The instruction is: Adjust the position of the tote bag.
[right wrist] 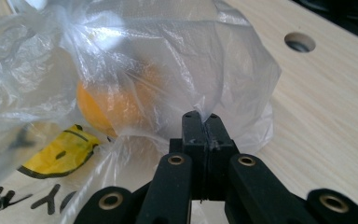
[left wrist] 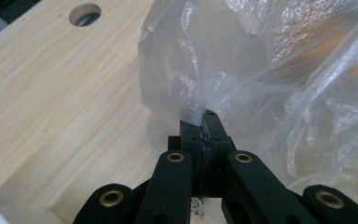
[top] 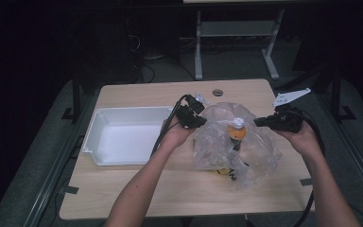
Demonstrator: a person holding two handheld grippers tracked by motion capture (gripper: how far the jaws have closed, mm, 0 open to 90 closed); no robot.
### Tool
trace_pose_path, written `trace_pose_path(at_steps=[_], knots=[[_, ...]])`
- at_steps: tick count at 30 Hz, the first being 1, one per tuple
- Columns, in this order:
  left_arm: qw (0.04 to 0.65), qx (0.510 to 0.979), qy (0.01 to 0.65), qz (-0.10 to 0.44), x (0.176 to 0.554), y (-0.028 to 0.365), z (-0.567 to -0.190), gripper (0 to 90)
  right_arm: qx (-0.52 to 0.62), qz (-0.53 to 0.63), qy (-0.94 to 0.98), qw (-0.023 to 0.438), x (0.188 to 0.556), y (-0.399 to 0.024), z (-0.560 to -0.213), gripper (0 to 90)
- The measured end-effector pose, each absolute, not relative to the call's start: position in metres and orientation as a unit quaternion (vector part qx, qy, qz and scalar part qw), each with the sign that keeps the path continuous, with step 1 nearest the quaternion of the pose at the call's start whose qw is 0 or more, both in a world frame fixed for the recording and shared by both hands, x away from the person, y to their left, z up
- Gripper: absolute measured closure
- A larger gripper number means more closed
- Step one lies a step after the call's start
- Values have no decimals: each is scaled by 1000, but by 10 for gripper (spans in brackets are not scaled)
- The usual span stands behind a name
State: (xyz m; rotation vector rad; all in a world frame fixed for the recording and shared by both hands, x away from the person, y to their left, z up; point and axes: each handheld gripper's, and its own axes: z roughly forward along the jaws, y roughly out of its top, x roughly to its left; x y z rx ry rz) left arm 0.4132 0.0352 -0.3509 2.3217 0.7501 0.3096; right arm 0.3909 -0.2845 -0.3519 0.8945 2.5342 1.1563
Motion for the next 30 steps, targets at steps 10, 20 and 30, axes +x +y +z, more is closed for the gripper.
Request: trace_pose_path(at_steps=[10, 20, 30], knots=[[323, 890, 301, 116, 419, 37, -353, 899, 321, 400, 852, 109, 394, -291, -350, 894], [286, 902, 302, 113, 418, 26, -376, 899, 352, 351, 864, 79, 396, -292, -382, 893], [267, 908, 302, 112, 408, 17, -403, 899, 366, 342, 863, 58, 389, -300, -416, 892]])
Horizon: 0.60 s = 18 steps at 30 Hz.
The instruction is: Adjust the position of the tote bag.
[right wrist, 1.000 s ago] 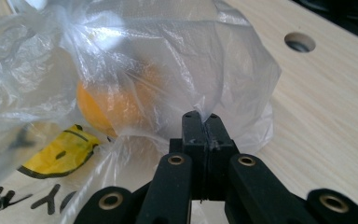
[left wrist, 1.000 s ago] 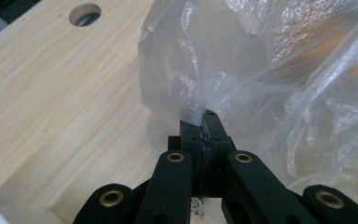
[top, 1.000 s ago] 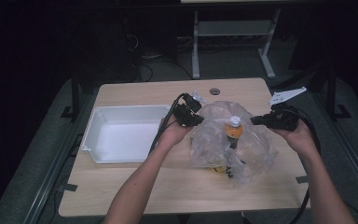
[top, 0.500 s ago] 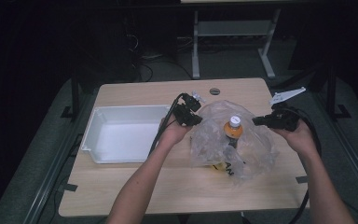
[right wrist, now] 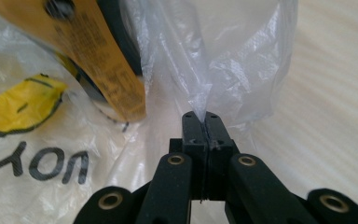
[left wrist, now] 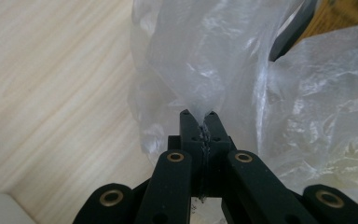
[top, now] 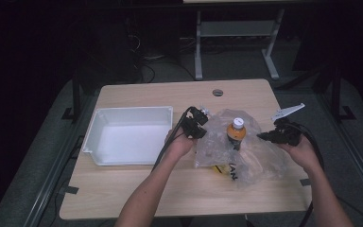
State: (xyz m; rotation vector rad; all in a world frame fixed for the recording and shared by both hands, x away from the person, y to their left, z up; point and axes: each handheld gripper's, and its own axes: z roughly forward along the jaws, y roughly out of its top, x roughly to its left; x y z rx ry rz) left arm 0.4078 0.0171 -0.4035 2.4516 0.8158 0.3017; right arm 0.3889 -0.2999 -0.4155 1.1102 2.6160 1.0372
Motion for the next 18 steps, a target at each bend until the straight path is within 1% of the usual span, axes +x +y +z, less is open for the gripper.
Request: trace_pose_path(at_steps=[8, 15, 18], knots=[[252, 913, 305, 103, 401, 14, -429, 898, 375, 317, 870, 43, 386, -302, -440, 891], [250, 914, 304, 100, 396, 13, -441, 898, 383, 306, 871, 34, 386, -302, -456, 891], [244, 916, 300, 103, 394, 13, -445, 898, 386, 307, 869, 38, 385, -302, -460, 892]])
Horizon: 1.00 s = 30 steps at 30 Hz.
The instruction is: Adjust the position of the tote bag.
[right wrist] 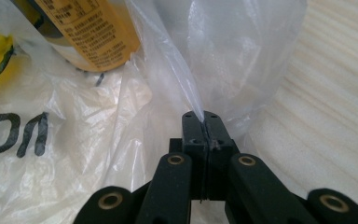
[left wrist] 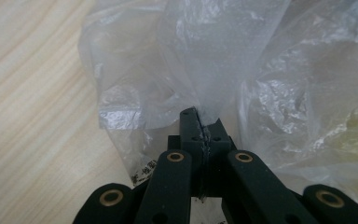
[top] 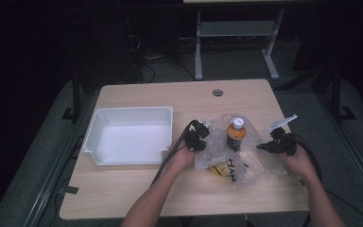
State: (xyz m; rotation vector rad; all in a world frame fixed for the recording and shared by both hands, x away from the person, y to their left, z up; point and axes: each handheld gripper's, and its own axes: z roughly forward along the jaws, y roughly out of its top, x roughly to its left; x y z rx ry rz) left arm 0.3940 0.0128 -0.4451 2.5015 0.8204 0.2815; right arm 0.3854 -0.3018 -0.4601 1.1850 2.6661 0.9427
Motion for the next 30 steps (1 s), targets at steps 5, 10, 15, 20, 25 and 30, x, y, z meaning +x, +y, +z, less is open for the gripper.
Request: trace_pose_path(at_steps=[5, 10, 15, 20, 25, 30], knots=[[248, 915, 305, 95, 392, 13, -450, 898, 391, 313, 865, 38, 385, -305, -461, 892], [248, 915, 304, 92, 389, 13, -450, 869, 391, 316, 863, 44, 382, -307, -462, 860], [264, 911, 307, 84, 386, 18, -438, 740, 395, 333, 855, 39, 376, -312, -458, 751], [277, 908, 305, 76, 383, 24, -425, 676, 384, 362, 848, 46, 369, -314, -447, 716], [291, 904, 305, 77, 384, 32, -412, 655, 367, 360, 856, 42, 365, -306, -446, 726], [311, 896, 308, 75, 386, 43, -398, 631, 367, 371, 852, 41, 364, -303, -452, 756]])
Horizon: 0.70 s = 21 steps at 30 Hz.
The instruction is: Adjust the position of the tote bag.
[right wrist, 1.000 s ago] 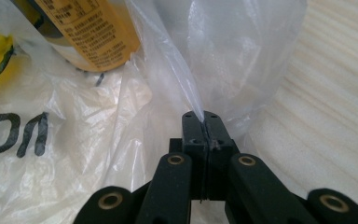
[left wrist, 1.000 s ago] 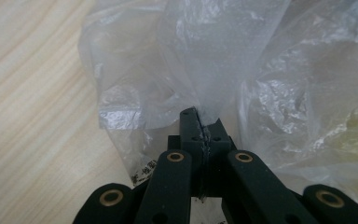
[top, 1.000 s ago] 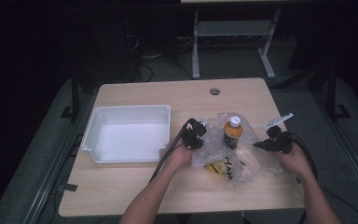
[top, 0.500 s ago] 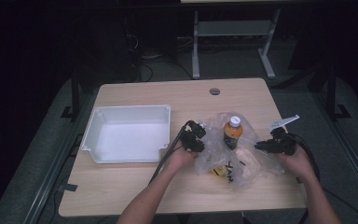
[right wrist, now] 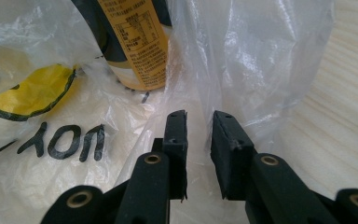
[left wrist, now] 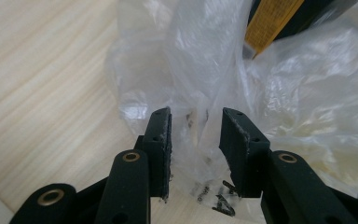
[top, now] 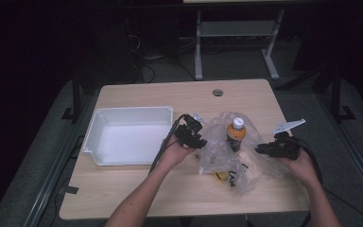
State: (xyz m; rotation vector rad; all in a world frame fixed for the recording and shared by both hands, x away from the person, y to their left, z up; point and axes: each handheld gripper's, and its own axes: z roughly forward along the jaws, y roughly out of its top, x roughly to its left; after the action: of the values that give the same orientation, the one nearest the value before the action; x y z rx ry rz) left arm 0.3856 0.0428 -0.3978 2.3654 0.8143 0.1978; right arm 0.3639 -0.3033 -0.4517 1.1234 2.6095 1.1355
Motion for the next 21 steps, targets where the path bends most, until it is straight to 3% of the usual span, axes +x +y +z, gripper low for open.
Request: trace_pose_path(at_steps=[9, 21], knots=[[341, 891, 290, 70, 378, 45, -373, 615, 366, 374, 851, 44, 361, -300, -453, 772], [361, 906, 218, 34, 356, 10, -367, 529, 360, 371, 855, 46, 359, -294, -452, 779]])
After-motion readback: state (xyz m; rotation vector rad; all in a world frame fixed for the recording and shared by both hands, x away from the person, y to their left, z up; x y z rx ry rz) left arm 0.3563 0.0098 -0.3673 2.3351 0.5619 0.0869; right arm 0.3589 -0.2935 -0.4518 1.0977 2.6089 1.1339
